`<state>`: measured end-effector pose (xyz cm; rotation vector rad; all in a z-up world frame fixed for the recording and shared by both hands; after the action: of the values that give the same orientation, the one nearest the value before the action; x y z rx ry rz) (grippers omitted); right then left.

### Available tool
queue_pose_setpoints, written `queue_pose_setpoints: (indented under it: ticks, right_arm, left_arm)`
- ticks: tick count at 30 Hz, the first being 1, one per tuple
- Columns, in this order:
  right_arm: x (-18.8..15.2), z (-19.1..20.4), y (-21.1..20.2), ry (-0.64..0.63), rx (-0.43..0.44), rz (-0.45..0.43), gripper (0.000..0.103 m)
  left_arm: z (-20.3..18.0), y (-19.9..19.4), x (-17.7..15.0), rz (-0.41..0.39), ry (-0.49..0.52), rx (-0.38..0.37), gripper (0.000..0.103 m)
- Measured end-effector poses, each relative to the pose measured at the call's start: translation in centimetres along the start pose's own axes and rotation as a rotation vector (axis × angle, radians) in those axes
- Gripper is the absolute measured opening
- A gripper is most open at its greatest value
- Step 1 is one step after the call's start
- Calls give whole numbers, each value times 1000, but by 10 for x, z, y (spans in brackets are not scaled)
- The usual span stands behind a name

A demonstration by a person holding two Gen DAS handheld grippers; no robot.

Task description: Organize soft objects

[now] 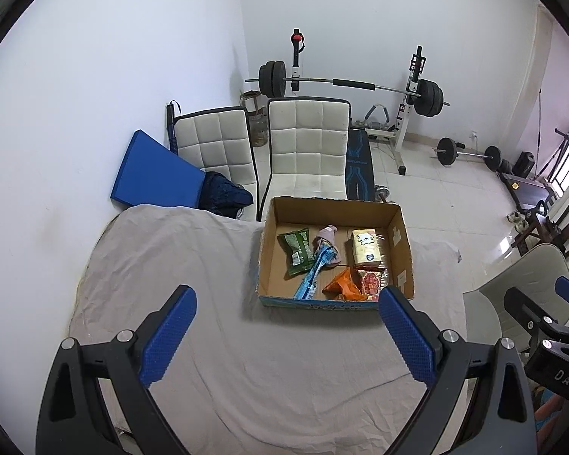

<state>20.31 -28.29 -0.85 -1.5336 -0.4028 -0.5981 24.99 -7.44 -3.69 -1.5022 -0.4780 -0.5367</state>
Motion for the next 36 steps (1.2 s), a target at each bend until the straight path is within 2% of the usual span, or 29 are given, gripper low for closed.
queue_pose_setpoints:
  ticks: [36]
  right_arm:
    - [9,0,-8,-11,17,3,103]
  left_arm:
    - [-5,-5,-5,9,18,-10,98]
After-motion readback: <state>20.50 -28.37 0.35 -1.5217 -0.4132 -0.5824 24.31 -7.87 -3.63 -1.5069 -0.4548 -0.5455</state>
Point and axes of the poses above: each gripper's, at about its wrist camera, not at the fingertips, and y roughly the way its jaws point, z to its left, x to its top, the point moved 4 cm from there along y, roughly the way its jaws point
